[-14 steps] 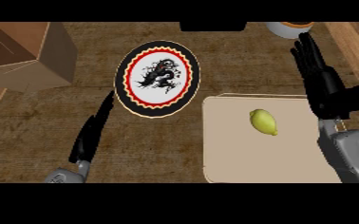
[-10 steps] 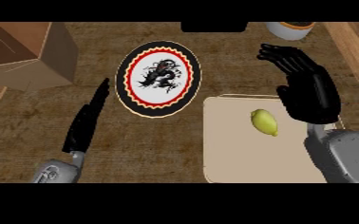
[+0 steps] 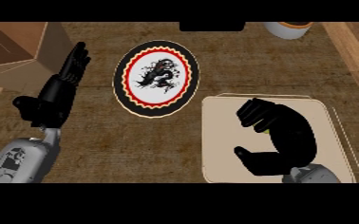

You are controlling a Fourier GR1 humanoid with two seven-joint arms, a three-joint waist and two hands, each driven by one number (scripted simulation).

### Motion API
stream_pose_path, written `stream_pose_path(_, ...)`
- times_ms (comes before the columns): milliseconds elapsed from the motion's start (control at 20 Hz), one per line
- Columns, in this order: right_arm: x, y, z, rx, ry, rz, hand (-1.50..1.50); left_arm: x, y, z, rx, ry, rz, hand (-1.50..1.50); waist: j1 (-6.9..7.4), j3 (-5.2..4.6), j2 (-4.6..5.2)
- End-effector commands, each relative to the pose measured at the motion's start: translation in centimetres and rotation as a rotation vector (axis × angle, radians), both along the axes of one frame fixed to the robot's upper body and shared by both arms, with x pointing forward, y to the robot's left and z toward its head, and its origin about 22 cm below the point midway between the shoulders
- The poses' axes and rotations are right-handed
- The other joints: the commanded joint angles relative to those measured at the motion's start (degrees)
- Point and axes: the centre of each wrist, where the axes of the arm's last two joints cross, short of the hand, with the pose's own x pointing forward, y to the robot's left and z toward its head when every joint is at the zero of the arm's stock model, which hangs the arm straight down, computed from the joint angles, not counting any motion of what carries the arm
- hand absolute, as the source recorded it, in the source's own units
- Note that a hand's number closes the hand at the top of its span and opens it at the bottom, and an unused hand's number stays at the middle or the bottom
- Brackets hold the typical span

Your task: Pick the lemon from the tray and place it in the plate

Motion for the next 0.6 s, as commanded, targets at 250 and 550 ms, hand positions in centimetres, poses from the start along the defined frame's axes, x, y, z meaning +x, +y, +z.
stream_pose_path(250,-2.9,-4.0,-8.3,0.454,-0.082,0.057,-1.50,0.2,0.8,2.4,-0.019,-0.025,-0.022,0.00,0.21,-0.20,0.55)
stream_pose_path(550,-4.9,-13.1,-6.6,0.207,-0.069,-0.073,-1.50,0.7,1.2,3.4,-0.024,-0.025,-0.007,0.00,-0.50,-0.30,0.36)
